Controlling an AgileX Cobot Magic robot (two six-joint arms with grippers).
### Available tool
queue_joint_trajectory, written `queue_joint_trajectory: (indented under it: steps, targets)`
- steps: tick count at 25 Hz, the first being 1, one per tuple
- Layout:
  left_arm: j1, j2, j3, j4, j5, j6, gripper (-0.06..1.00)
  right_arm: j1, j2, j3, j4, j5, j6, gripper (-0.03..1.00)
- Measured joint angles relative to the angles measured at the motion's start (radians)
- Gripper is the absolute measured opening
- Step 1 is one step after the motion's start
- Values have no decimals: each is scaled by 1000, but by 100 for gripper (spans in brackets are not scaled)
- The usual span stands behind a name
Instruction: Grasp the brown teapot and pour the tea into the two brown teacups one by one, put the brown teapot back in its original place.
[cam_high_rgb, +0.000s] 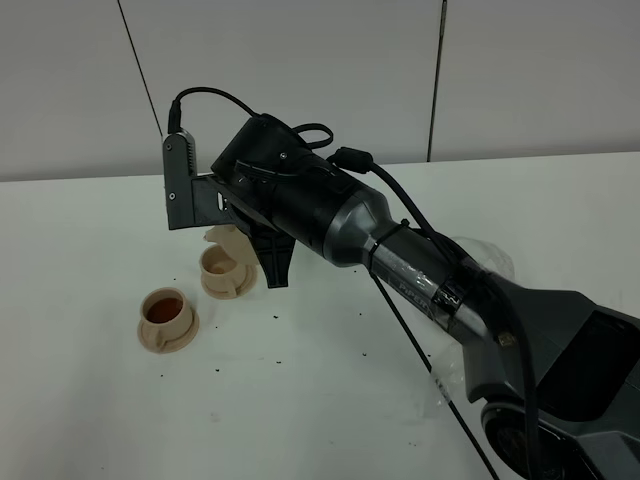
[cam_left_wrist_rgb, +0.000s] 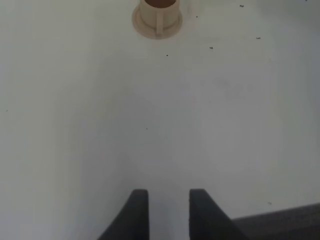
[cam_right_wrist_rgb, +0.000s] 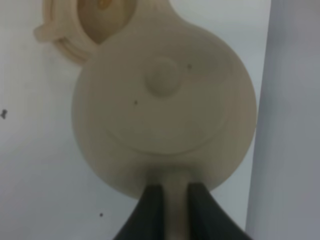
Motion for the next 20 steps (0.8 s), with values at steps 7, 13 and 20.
queue_joint_trajectory:
  steps: [7,13,20]
  targets:
    - [0,0,0,0,0,0,27,15,0,0,-42,7,0,10]
    - [0,0,0,0,0,0,27,21,0,0,-44,7,0,10]
    - [0,0,0,0,0,0,27,22,2,0,-73,7,0,10]
